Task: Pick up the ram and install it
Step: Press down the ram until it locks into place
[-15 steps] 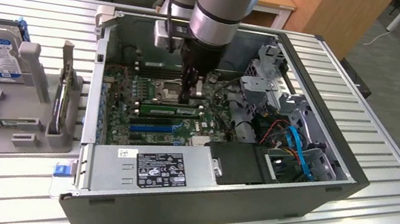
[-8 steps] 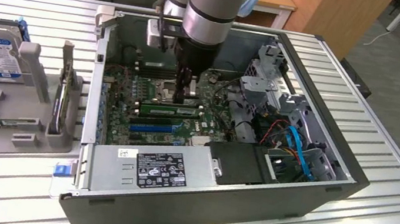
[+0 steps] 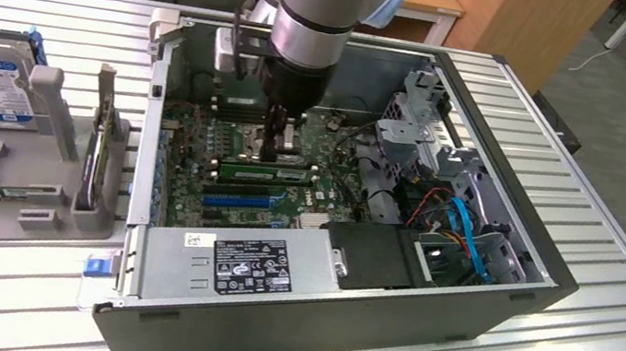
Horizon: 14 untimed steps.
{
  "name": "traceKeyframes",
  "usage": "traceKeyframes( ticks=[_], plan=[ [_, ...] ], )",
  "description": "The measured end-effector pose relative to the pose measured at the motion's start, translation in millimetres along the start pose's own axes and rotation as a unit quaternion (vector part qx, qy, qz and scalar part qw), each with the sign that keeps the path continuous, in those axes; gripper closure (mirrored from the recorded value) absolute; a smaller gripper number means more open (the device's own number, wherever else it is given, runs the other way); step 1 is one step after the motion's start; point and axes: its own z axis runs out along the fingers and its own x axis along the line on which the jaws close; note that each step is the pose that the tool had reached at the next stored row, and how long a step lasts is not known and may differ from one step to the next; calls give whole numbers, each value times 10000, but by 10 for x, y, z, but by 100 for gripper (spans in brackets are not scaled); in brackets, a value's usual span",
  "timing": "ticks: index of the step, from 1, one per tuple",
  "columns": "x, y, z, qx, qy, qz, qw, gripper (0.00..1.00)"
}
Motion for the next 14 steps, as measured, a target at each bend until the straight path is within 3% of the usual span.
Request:
traceKeyframes(
  ticks=[14],
  plan=[
    [0,211,11,1,0,1,10000,90]
  ],
)
